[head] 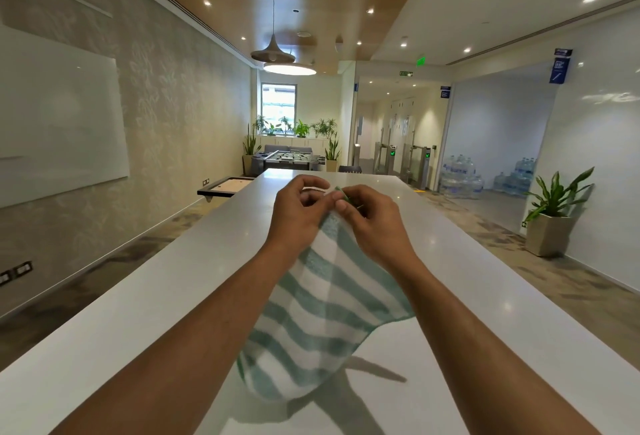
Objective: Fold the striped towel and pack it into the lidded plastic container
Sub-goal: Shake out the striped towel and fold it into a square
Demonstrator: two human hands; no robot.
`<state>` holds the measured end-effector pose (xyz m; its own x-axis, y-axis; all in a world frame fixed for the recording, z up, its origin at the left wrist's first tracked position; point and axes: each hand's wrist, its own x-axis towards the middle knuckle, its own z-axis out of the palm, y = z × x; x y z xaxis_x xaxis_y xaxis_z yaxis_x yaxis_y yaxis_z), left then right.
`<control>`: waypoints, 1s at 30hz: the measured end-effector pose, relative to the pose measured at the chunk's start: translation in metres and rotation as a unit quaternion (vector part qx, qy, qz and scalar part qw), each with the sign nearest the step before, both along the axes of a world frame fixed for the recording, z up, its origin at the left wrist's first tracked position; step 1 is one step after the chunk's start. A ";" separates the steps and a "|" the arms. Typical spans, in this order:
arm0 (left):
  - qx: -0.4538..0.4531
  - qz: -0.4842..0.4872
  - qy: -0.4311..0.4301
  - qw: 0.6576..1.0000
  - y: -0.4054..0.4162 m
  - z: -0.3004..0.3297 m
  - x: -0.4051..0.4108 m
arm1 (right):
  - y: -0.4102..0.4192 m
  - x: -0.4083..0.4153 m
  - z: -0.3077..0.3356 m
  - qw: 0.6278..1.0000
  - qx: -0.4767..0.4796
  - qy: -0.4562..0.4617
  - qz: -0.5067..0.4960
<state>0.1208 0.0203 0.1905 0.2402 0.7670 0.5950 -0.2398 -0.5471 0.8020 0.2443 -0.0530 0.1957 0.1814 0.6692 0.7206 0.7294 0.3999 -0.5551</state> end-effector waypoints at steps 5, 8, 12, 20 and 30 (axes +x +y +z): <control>-0.052 -0.010 0.003 0.999 0.003 -0.004 0.000 | 0.003 -0.001 0.007 1.000 -0.021 0.002 -0.023; -0.044 -0.015 0.002 0.999 0.002 -0.005 -0.001 | 0.003 -0.002 0.007 1.000 -0.010 -0.007 -0.026; 0.001 -0.030 0.039 0.999 -0.004 -0.009 -0.003 | 0.002 0.001 0.014 0.998 0.033 0.004 -0.056; 0.040 0.008 0.246 0.968 0.008 -0.068 -0.018 | -0.005 0.040 0.037 0.987 0.081 0.089 -0.103; -0.053 0.029 0.157 0.986 0.033 -0.112 -0.043 | -0.020 0.090 0.032 0.972 0.096 0.162 -0.139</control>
<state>0.0779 0.0528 0.0784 0.3532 0.8386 0.4147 0.0578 -0.4620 0.8850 0.3342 -0.0735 0.2279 0.5753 0.4210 0.7013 0.6228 0.3303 -0.7092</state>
